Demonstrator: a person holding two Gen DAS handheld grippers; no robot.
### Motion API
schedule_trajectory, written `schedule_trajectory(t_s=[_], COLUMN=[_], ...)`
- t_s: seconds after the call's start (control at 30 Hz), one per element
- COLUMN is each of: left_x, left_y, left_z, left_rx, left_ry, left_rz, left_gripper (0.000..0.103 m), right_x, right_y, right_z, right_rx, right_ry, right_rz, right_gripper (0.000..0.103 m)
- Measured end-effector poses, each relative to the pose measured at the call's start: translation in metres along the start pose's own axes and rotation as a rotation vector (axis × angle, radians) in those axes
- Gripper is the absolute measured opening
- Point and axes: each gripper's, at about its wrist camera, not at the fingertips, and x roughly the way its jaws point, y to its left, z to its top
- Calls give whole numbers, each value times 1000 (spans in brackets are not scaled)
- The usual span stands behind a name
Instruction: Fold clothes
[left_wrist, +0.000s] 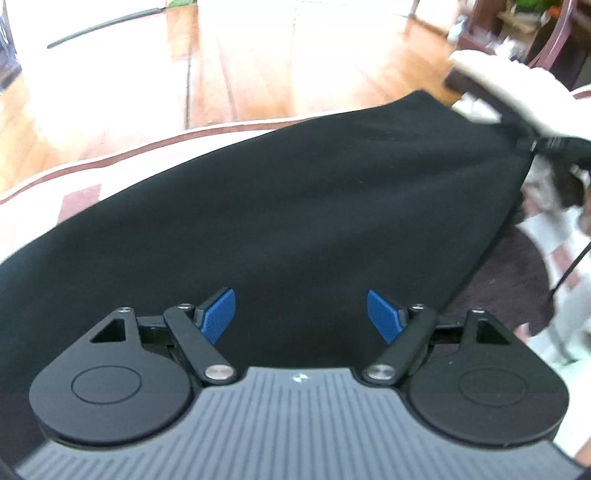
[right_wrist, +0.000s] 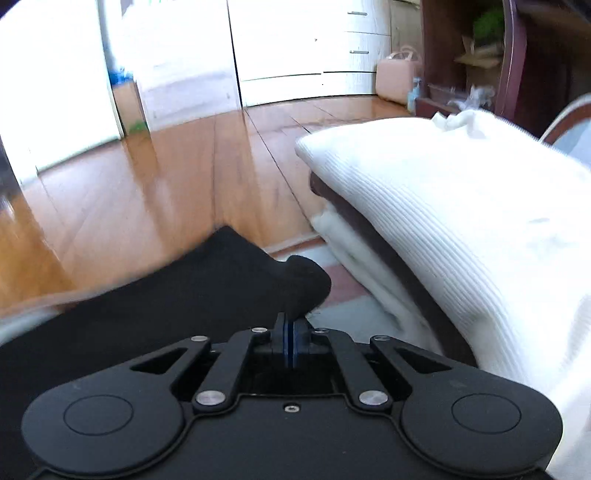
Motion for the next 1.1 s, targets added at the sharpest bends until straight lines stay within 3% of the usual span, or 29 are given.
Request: schedule_trajectory(t_s=[0.13,0.23,0.37,0.4,0.47,0.5,0.6,0.67,0.73,0.83,0.97,1.0,1.03,1.07,1.1], left_x=[27,50,49,50,52,50,41,38,46,67,70,69,68,67,65], left_y=[-3,-3,-2,-2,-1,-1,-1,-2,-6,-17,-18,-15,-13,-10,-8], left_z=[1,-5,-4,-3,0,2,5,9,13,13,8,8,8,7,7], left_rx=[50,48,47,39,27,19,-13,-51,-55,-11,-29,-49,-67,-84,-100], left_ry=[107,219,242,246,253,242,174,111,127,219,209,209,205,202,188], left_rz=[47,55,42,41,44,40,8,-34,-33,51,70,66,67,69,76], left_gripper=[79,81,82,82,82,82,82,82,82,81,82,82,82,82,81], right_x=[37,33,19,15,8,9,11,17,23,21,37,37,37,34,29], right_y=[-17,-23,-9,-11,-25,-34,-53,-54,-48,-48,-42,-39,-32,-23,-15], right_z=[-5,1,10,12,14,13,-1,-11,-18,-18,-13,-12,-12,-13,-13], right_rx=[81,77,-88,-72,66,143,346,383,371,432,372,334,278,203,138], right_ry=[169,156,70,72,127,165,286,341,381,331,266,245,231,224,207], right_rz=[-38,-100,-249,-224,-68,3,137,145,121,162,195,191,186,176,166], right_gripper=[2,11,15,25,50,68,71,72,73,81,84,72,42,22,15])
